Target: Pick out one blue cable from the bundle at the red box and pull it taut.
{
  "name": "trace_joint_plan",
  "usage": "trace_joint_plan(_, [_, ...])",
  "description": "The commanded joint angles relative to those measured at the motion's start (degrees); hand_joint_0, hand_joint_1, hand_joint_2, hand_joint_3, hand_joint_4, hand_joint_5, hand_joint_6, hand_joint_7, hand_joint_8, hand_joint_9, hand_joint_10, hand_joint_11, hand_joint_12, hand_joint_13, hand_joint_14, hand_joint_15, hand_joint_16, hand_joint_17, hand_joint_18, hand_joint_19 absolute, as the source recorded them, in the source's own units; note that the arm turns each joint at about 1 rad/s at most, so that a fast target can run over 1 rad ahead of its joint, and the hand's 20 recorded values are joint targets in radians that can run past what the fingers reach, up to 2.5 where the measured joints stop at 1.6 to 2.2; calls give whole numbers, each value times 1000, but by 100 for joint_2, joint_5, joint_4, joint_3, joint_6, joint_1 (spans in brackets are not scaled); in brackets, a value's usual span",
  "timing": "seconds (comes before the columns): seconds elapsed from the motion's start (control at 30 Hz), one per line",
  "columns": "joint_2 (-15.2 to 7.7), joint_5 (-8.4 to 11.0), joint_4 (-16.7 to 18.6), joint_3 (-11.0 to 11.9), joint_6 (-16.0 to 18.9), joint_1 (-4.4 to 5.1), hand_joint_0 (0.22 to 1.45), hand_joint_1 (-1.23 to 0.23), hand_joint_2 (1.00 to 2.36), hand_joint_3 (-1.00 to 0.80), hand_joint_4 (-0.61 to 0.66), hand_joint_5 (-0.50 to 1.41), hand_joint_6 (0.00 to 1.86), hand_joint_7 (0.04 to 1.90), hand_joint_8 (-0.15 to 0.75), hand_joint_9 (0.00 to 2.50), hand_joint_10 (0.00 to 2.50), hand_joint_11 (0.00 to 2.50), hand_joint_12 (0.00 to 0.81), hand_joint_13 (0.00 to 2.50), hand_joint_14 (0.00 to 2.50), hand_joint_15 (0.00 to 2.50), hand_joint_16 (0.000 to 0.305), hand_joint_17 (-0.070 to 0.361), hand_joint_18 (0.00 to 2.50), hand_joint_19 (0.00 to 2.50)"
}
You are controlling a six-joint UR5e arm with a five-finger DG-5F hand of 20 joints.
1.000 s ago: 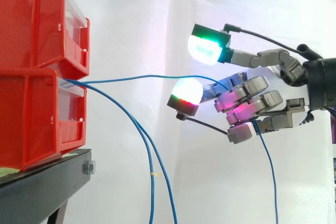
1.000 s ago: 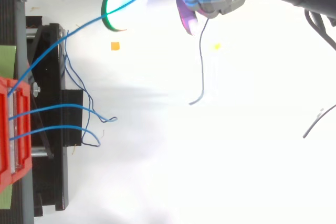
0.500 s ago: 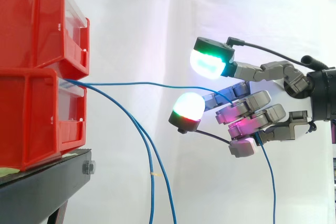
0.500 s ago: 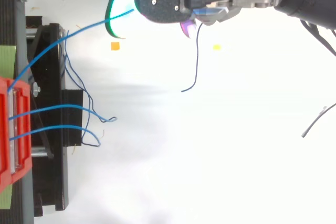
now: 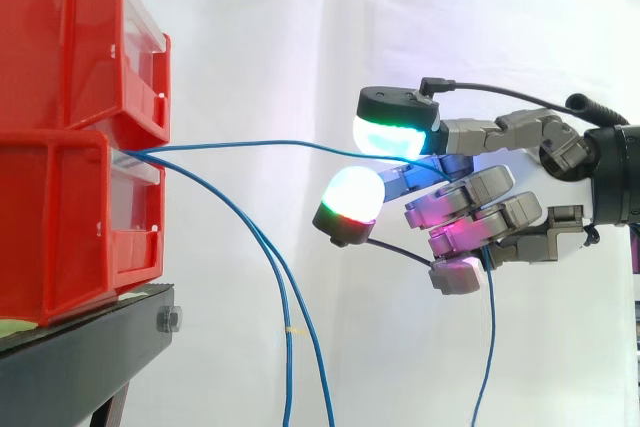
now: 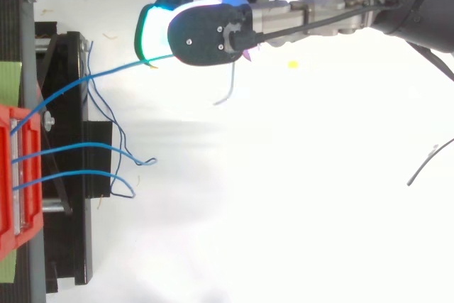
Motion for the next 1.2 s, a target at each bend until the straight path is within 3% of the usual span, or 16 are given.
trace_joint_plan(0.0, [0,-3,11,2,-6,19,635,-625,1018,-231,177,-215,933,751,319,843,2500,989,357,1120,1976,1011,60,135,1144,1171])
trace_joint_plan(0.43, [0,-20,-16,37,3,116,583,-568,1005,-447,192,-216,931,743,319,850,2500,963,368,1137,1976,1001,61,137,1153,1167])
trace_joint_plan(0.83, [0,-55,-33,125,3,186,642,-662,1017,-275,133,-201,944,758,322,909,2500,1020,363,1205,1873,1076,59,133,1187,1166])
trace_joint_plan(1.17, [0,-55,-51,125,3,195,645,-703,1015,-302,142,-201,946,748,313,898,2500,1032,361,1203,1844,1114,59,132,1175,1185])
